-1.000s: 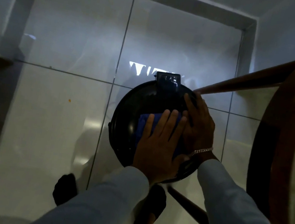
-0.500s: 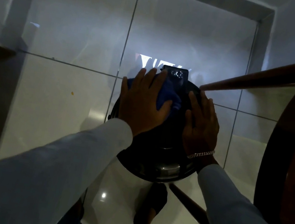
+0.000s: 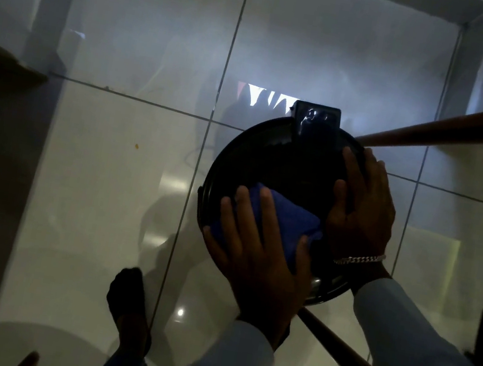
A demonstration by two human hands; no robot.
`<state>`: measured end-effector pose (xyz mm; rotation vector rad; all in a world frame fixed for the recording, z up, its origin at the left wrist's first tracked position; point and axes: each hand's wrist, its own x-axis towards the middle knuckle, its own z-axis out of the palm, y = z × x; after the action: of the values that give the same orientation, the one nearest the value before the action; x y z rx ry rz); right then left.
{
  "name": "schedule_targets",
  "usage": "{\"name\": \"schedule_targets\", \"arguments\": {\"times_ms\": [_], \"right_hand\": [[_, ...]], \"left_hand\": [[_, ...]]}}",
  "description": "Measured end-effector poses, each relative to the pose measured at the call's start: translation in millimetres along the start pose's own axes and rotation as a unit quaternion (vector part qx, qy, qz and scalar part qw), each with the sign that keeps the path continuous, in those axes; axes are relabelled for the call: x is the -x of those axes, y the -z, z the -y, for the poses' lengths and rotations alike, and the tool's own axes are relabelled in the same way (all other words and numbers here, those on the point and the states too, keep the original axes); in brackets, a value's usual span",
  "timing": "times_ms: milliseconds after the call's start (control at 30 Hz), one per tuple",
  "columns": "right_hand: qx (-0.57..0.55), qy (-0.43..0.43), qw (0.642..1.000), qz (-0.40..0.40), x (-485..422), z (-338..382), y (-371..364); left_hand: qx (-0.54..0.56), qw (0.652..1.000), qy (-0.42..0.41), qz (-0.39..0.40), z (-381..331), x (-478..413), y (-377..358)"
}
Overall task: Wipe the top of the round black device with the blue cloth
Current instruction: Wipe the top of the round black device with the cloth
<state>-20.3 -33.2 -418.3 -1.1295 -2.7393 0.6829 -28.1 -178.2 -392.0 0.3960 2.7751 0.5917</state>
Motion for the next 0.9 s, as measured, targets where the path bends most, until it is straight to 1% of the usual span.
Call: {"name": "schedule_targets", "arguments": {"times_ms": [167, 233, 300, 367, 400, 433, 500, 533, 567, 600, 633, 667, 700, 767, 800, 900], "right_hand": [[-0.021, 0.002, 1.000, 0.006, -3.0, -2.7, 1.4], [-0.027, 0.003, 0.999, 0.017, -1.7, -1.2, 3.5], [-0.027, -0.008, 0.998, 0.050, -2.5, 1.3, 8.3], [-0.034, -0.037, 0.995, 0.084, -3.2, 9.9, 17.6], [-0.045, -0.061, 0.993, 0.086, 1.8, 18.7, 24.5], [-0.062, -0.084, 0.992, 0.066, 12.2, 28.1, 31.7], [-0.119, -0.145, 0.982, -0.008, 44.7, 50.7, 46.1], [-0.157, -0.195, 0.968, -0.035, 65.3, 59.4, 51.4], [-0.200, -0.252, 0.946, -0.048, 84.8, 66.4, 56.3], [-0.248, -0.315, 0.915, -0.042, 102.3, 72.3, 59.8], [-0.305, -0.366, 0.879, -0.018, 115.4, 78.6, 64.5], [-0.373, -0.392, 0.841, 0.011, 126.0, 85.6, 71.5], [-0.438, -0.399, 0.805, 0.025, 132.9, 91.4, 80.1], [-0.532, -0.401, 0.746, 0.006, 138.6, 107.5, 110.9], [-0.552, -0.396, 0.734, -0.016, 138.6, 116.0, 126.5], [-0.561, -0.346, 0.747, -0.091, 146.9, 135.1, 191.6]], "left_hand": [[0.066, 0.995, 0.053, 0.050, -21.3, 38.6, -5.6], [0.110, 0.991, 0.043, 0.059, -15.6, 44.7, 2.4], [0.153, 0.987, 0.014, 0.052, -1.8, 44.1, 18.0], [0.161, 0.986, -0.006, 0.048, 10.8, 35.2, 35.1], [0.158, 0.986, 0.005, 0.062, 12.9, 28.9, 45.1], [0.169, 0.982, 0.031, 0.082, 12.2, 21.3, 53.3], [0.240, 0.952, 0.116, 0.151, 7.2, 4.2, 67.7], [0.274, 0.932, 0.152, 0.183, 3.4, -4.4, 75.0], [0.307, 0.909, 0.177, 0.220, -0.1, -12.5, 82.1], [0.337, 0.884, 0.189, 0.263, -7.5, -17.3, 94.8], [0.366, 0.860, 0.189, 0.300, -15.4, -19.5, 106.4], [0.381, 0.845, 0.184, 0.326, -23.2, -19.5, 119.7], [0.391, 0.836, 0.177, 0.343, -32.2, -18.3, 134.3], [0.413, 0.825, 0.149, 0.355, -47.8, -12.6, 161.8], [0.422, 0.823, 0.133, 0.355, -52.1, -11.1, 172.4], [0.430, 0.820, 0.073, 0.370, -80.7, 0.0, 210.8]]}}
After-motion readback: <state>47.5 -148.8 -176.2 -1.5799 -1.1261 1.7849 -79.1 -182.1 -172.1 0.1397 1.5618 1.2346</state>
